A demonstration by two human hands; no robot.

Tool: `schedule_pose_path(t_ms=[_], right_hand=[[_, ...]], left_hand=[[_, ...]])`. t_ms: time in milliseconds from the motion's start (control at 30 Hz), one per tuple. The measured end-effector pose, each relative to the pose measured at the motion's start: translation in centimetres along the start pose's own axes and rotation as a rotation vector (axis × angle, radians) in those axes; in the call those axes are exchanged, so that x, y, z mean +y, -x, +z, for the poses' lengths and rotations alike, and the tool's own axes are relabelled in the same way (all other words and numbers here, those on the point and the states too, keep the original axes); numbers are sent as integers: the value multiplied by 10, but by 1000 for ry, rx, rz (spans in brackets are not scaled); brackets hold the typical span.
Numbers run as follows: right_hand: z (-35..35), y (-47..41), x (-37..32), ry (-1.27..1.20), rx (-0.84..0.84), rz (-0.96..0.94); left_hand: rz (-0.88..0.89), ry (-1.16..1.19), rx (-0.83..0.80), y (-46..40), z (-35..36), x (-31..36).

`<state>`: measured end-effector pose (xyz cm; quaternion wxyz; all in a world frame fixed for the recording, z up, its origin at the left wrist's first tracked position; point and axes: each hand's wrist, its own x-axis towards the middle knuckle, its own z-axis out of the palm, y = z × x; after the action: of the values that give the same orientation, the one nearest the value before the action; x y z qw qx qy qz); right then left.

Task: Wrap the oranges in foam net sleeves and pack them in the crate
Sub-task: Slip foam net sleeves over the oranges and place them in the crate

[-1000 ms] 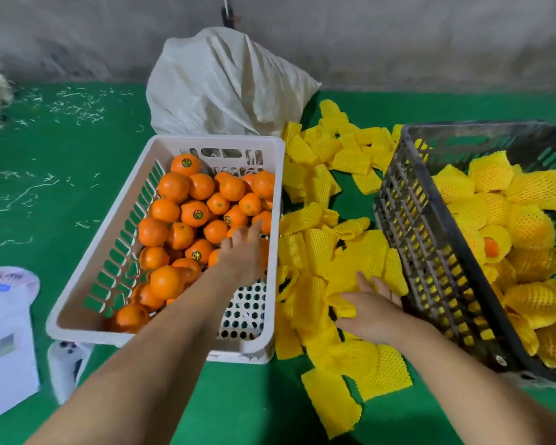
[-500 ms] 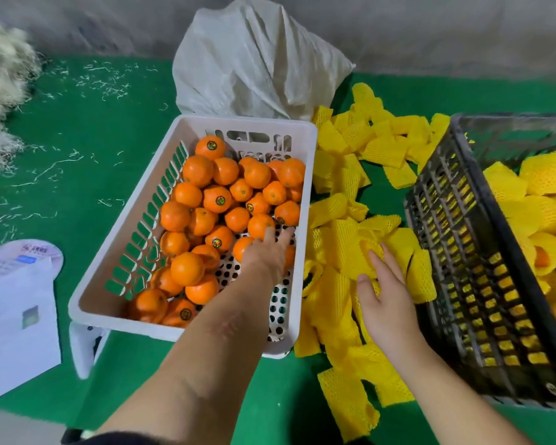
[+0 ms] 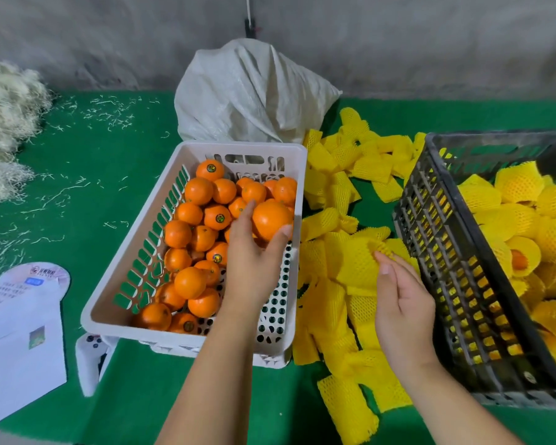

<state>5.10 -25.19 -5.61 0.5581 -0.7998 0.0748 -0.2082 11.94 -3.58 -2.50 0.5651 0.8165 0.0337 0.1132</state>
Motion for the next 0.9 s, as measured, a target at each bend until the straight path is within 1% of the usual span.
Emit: schedule_pose_path(t_ms=[67, 133, 200, 300, 400, 467, 600, 633, 700, 767, 833, 900], right_hand=[[1, -4, -11, -41, 26, 50], [1, -7, -22, -135, 24, 94], [-1, -9, -31, -204, 48, 87], [-7, -9, -39, -183, 154, 35], [-17, -13, -37, -37, 213, -38], [-21, -22, -32, 75, 211, -60], [-20, -35, -22, 283, 151, -48], [-18, -36, -22, 303, 132, -58], [-16, -35, -27, 267, 64, -93], [-16, -33, -34, 215, -45, -117], [-18, -31, -37, 233, -140, -152], [-24, -28, -37, 255, -179, -182]], left_hand=[[-27, 238, -113, 26, 10, 15], [-113, 452, -215, 49, 25, 23], [-172, 535, -268, 66, 38, 26], [-145, 510, -353, 76, 46, 25], [-132, 484, -441, 75, 42, 26], [-134, 480, -504, 76, 38, 28], [-126, 485, -577, 77, 29, 32], [-113, 486, -597, 77, 28, 32], [-97, 489, -637, 77, 26, 31], [-105, 485, -654, 78, 26, 31], [-131, 481, -647, 79, 27, 31], [-148, 481, -631, 79, 28, 32]])
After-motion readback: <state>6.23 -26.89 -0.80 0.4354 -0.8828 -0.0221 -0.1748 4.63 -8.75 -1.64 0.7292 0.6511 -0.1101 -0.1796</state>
